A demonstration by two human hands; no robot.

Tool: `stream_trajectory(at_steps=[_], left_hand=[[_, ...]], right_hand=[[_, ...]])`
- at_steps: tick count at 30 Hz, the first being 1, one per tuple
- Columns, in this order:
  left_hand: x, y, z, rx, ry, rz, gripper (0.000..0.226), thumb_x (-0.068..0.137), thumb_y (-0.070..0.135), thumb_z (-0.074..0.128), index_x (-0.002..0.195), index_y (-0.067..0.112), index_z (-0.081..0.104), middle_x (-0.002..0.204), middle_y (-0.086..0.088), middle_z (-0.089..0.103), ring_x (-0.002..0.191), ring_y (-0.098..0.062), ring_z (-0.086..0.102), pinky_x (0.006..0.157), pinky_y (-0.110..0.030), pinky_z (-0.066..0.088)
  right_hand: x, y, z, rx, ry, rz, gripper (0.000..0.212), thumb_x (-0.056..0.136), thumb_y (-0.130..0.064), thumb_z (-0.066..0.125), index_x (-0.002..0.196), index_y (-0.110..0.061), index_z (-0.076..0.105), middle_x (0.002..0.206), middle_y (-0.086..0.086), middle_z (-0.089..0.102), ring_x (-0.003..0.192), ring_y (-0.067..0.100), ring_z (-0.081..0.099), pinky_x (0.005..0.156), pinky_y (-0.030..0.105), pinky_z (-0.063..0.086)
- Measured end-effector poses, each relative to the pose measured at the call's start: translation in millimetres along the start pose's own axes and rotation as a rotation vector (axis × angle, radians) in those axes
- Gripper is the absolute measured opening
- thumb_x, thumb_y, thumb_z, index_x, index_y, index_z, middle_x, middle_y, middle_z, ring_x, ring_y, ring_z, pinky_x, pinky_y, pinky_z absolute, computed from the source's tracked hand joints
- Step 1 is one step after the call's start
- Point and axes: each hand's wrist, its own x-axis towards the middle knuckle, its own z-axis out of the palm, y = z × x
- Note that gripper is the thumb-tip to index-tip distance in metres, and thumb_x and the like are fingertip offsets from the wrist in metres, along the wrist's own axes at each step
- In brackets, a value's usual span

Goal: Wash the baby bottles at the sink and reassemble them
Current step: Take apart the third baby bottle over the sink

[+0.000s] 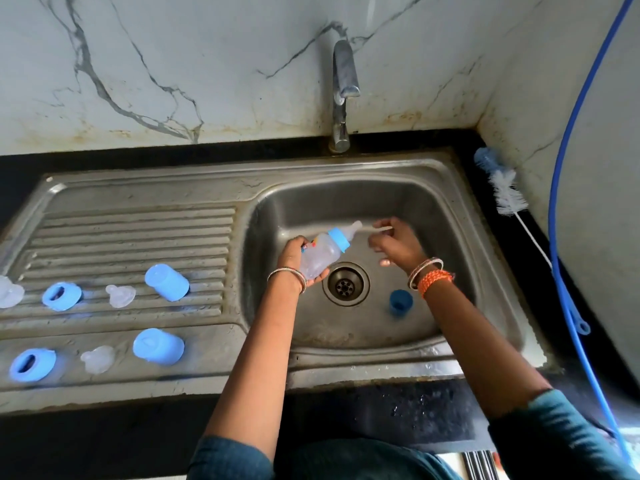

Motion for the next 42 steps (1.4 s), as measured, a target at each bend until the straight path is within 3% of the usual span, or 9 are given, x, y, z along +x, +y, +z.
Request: stream_trajectory(at_steps=[4, 10, 13, 21, 26, 30, 33, 36, 42], left_hand=[[-30.1, 30.5, 27.4, 0.065, 0.116, 0.402, 0.025, 0.094, 0.015, 0.046, 0.071, 0.009, 0.055, 0.073, -0.004, 0.055, 0.060, -0.017, 0.050, 0.038, -0.015, 0.041], [-103.7, 53.5, 47.9, 0.352, 0.170, 1.780, 0.011, 0.078, 0.004, 0.053, 0.067, 0.007, 0.056, 0.066, -0.002, 0.063, 0.065, -0.017, 0.061, 0.064, -0.028, 0.048], [-114.5, 48.3, 42.6, 0.531, 0.279, 2.078, 0.010, 0.076, 0.008, 0.051, 0.070, 0.000, 0.054, 0.071, -0.013, 0.062, 0.066, -0.029, 0.060, 0.062, -0.032, 0.046], [-145.9, 52.2, 70.6, 0.012, 0.210, 1.348, 0.021, 0.074, 0.017, 0.048, 0.053, 0.015, 0.049, 0.053, -0.006, 0.053, 0.055, -0.021, 0.051, 0.052, -0.033, 0.043], [-146.0, 50.2, 61.8, 0.064, -0.341, 0.233, 0.027, 0.085, 0.035, 0.039, 0.076, 0.015, 0.055, 0.059, -0.003, 0.056, 0.046, -0.016, 0.053, 0.035, -0.012, 0.035], [-139.2, 54.8, 55.1, -0.116, -0.637, 0.201, 0.039, 0.077, 0.041, 0.059, 0.101, 0.011, 0.060, 0.092, -0.012, 0.064, 0.076, -0.023, 0.062, 0.069, -0.034, 0.056], [-129.2, 55.4, 50.5, 0.099, -0.513, 0.495, 0.030, 0.082, 0.007, 0.066, 0.101, 0.023, 0.048, 0.105, -0.005, 0.055, 0.085, -0.018, 0.061, 0.079, -0.035, 0.054], [-122.8, 56.5, 40.1, 0.191, -0.372, 0.604, 0.029, 0.084, 0.004, 0.066, 0.103, 0.019, 0.049, 0.102, -0.008, 0.059, 0.083, -0.022, 0.066, 0.066, -0.029, 0.059], [-120.8, 58.0, 27.8, 0.343, -0.285, 0.372, 0.053, 0.084, 0.064, 0.050, 0.095, 0.014, 0.062, 0.063, -0.014, 0.067, 0.038, -0.011, 0.054, 0.035, -0.014, 0.041]], right_hand=[[-44.1, -68.3, 3.9, 0.555, -0.206, 0.034, 0.034, 0.084, -0.047, 0.056, 0.095, -0.015, 0.055, 0.087, 0.006, 0.055, 0.064, 0.016, 0.058, 0.046, 0.020, 0.037], [-79.7, -125.8, 4.6, 0.480, -0.090, -0.166, 0.053, 0.073, -0.076, 0.051, 0.068, -0.023, 0.053, 0.057, -0.001, 0.051, 0.040, 0.009, 0.042, 0.036, 0.016, 0.023], [-85.6, -137.2, 1.5, 0.465, -0.001, -0.137, 0.043, 0.077, -0.060, 0.055, 0.066, -0.019, 0.050, 0.049, -0.002, 0.046, 0.034, 0.010, 0.038, 0.035, 0.014, 0.026], [-100.8, -149.2, -2.4, 0.440, 0.553, -0.547, 0.039, 0.065, -0.030, 0.054, 0.042, -0.017, 0.025, 0.041, -0.010, 0.023, 0.051, 0.012, 0.021, 0.047, 0.027, 0.027], [-99.6, -137.3, -24.4, -0.167, 0.656, -1.208, 0.040, 0.077, -0.029, 0.052, 0.045, -0.007, 0.043, 0.040, -0.001, 0.033, 0.044, 0.018, 0.030, 0.050, 0.025, 0.021], [-79.9, -139.0, -36.6, 0.261, 0.507, -0.515, 0.049, 0.075, -0.051, 0.062, 0.050, -0.011, 0.050, 0.041, -0.006, 0.046, 0.042, 0.013, 0.044, 0.046, 0.024, 0.039], [-65.6, -129.1, -41.9, 0.341, 0.272, -0.196, 0.049, 0.073, -0.061, 0.068, 0.066, -0.012, 0.062, 0.047, 0.000, 0.056, 0.036, 0.011, 0.048, 0.039, 0.019, 0.039], [-59.9, -123.2, -42.4, 0.421, 0.108, -0.259, 0.043, 0.071, -0.055, 0.073, 0.073, -0.012, 0.065, 0.050, 0.002, 0.055, 0.038, 0.011, 0.046, 0.041, 0.020, 0.038], [-62.2, -111.1, -39.8, 0.434, -0.067, -0.618, 0.018, 0.086, -0.032, 0.068, 0.080, -0.014, 0.066, 0.065, 0.007, 0.058, 0.052, 0.014, 0.049, 0.043, 0.023, 0.039]])
